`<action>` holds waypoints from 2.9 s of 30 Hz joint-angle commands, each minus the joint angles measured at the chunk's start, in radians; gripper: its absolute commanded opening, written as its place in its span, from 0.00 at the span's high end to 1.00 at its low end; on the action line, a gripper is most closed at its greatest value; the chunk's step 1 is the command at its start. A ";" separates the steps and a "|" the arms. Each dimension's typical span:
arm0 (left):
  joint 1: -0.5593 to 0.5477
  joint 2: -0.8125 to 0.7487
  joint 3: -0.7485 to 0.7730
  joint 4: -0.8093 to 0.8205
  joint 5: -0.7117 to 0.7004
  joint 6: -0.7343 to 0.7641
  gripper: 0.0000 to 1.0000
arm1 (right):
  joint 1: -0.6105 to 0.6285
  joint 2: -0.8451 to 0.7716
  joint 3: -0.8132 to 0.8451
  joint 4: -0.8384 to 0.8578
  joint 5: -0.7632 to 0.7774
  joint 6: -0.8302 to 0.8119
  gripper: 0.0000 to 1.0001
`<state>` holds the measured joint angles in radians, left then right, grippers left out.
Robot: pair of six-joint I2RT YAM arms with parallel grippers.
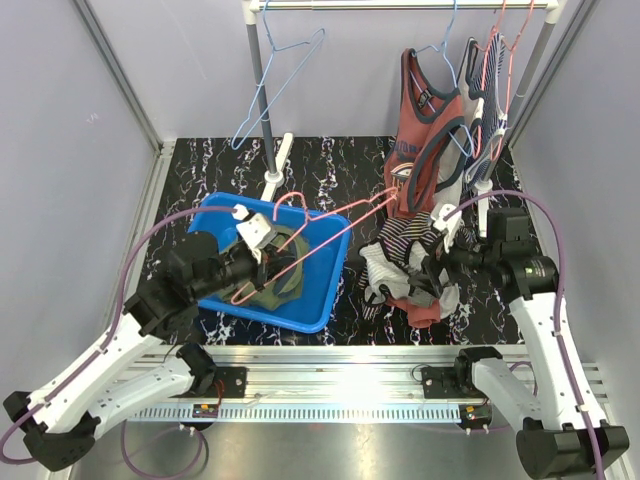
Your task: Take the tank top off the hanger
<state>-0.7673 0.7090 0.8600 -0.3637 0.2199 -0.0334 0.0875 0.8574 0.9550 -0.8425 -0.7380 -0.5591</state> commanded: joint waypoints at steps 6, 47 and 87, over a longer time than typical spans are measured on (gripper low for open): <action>0.003 0.087 0.206 -0.228 0.174 0.360 1.00 | -0.002 0.044 0.238 -0.423 -0.314 -0.699 0.06; 0.000 0.121 0.214 -0.120 0.339 0.504 0.98 | 0.198 0.281 0.370 -0.592 -0.253 -0.839 1.00; 0.088 0.553 0.060 0.359 0.509 0.287 0.74 | 0.146 0.028 0.179 -0.337 -0.251 -0.538 1.00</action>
<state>-0.6788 1.2545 0.8692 -0.1081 0.6590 0.2485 0.2348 0.8883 1.1358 -1.1683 -0.9783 -1.0679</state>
